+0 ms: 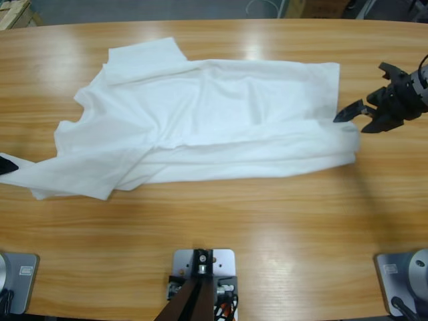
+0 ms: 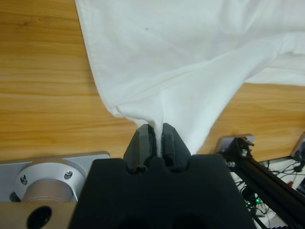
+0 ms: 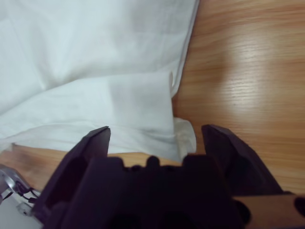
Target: Fold clothes
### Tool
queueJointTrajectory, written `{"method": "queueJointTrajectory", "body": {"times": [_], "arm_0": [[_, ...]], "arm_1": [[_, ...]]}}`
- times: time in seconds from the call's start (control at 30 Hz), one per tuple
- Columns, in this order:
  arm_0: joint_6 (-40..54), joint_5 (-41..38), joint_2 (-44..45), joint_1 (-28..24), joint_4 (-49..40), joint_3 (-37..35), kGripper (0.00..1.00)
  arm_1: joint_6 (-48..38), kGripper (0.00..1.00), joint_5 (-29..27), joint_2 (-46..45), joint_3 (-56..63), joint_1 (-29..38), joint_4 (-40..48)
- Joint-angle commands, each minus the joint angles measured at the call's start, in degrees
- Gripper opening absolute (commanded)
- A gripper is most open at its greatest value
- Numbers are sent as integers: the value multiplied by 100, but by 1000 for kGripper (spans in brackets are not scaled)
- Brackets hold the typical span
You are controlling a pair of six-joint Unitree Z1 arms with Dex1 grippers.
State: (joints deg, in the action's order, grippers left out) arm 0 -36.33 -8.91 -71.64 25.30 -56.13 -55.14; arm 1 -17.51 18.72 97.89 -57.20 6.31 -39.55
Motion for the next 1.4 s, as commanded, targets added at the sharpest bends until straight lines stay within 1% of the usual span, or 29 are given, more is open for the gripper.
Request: {"method": "queueJointTrajectory", "body": {"times": [0.03, 0.13, 0.17, 0.2, 0.23, 0.53, 0.83, 1.1, 1.27, 1.4], "arm_0": [[21, -17, -303, 37, 115, 161, 0], [21, -8, -370, 19, 131, 161, 0], [21, -6, -391, 19, 141, 161, 0], [21, -6, -414, 12, 146, 161, 0], [28, -6, -432, 10, 150, 161, 0], [54, -6, -500, 0, 164, 161, 0], [53, -6, -539, -7, 164, 170, 0], [30, -6, -409, -7, 180, 153, 0], [30, 75, 91, -25, 226, 135, 0], [-33, 135, 451, -42, 120, 139, 0]], "arm_1": [[54, 688, 44, 398, -36, -33, 88], [54, 341, 44, 403, -36, -33, 69], [54, 164, 35, 407, -36, -33, 62], [54, 18, 16, 407, -36, -33, 60], [54, 0, -13, 401, -35, -33, 51], [107, 0, -102, 254, 25, 2, 0], [239, 0, 142, -1, 32, 21, -114], [232, 0, 177, -1117, -170, 70, -1170], [209, 0, 221, -1615, -504, 114, -1789], [53, 0, 262, -1977, -643, 287, -2118]]}}
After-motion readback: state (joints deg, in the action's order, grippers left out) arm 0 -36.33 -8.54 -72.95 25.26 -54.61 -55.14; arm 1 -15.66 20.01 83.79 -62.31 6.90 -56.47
